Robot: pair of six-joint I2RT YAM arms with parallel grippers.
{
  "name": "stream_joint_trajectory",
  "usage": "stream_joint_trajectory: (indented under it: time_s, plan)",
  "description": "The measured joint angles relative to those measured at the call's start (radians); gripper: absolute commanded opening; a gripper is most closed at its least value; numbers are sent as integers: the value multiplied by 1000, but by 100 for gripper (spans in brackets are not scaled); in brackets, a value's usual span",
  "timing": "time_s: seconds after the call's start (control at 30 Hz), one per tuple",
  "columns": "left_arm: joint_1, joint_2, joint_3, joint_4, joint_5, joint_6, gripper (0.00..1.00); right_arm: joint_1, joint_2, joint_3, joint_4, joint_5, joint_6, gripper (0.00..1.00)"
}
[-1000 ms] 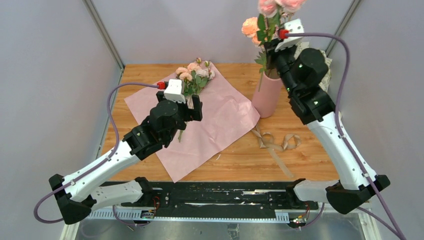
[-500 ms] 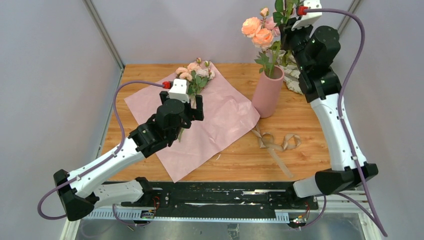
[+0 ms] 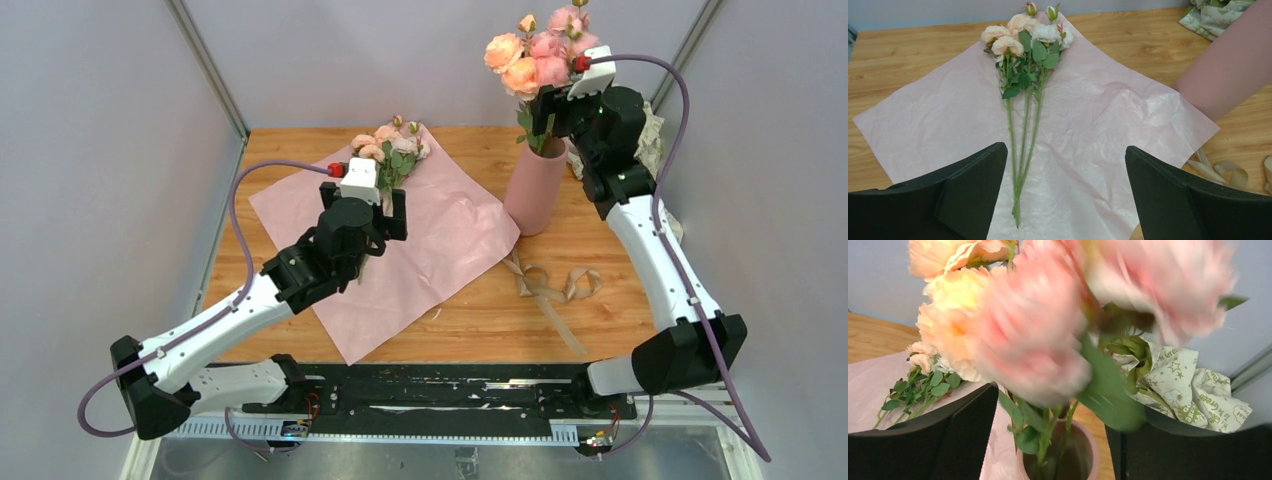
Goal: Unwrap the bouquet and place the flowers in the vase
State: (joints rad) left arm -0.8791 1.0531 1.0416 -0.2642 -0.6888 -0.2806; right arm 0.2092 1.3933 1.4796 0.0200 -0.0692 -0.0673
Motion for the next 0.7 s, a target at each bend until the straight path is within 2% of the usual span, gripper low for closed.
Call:
stream_joint_trajectory:
  time_s: [0.2, 0.33, 0.47, 0.5, 0.6, 0.7]
  plan:
    - [29, 96, 36, -38, -1, -18, 100, -1, -123, -97, 45, 6, 12, 82]
    - [185, 262, 195, -151, 97, -69, 96, -2, -254, -187, 78, 8, 31, 83]
    - [283, 418, 321, -227, 156, -83, 91, -2, -346, -242, 94, 2, 56, 83]
    - [304, 477, 365, -261, 178, -72, 90, -2, -371, -257, 97, -2, 67, 82]
    - [320, 593, 431, -314, 209, -41, 86, -2, -419, -281, 100, -19, 85, 67]
    - [332, 707, 476, -347, 246, -16, 81, -2, -461, -294, 101, -45, 112, 60]
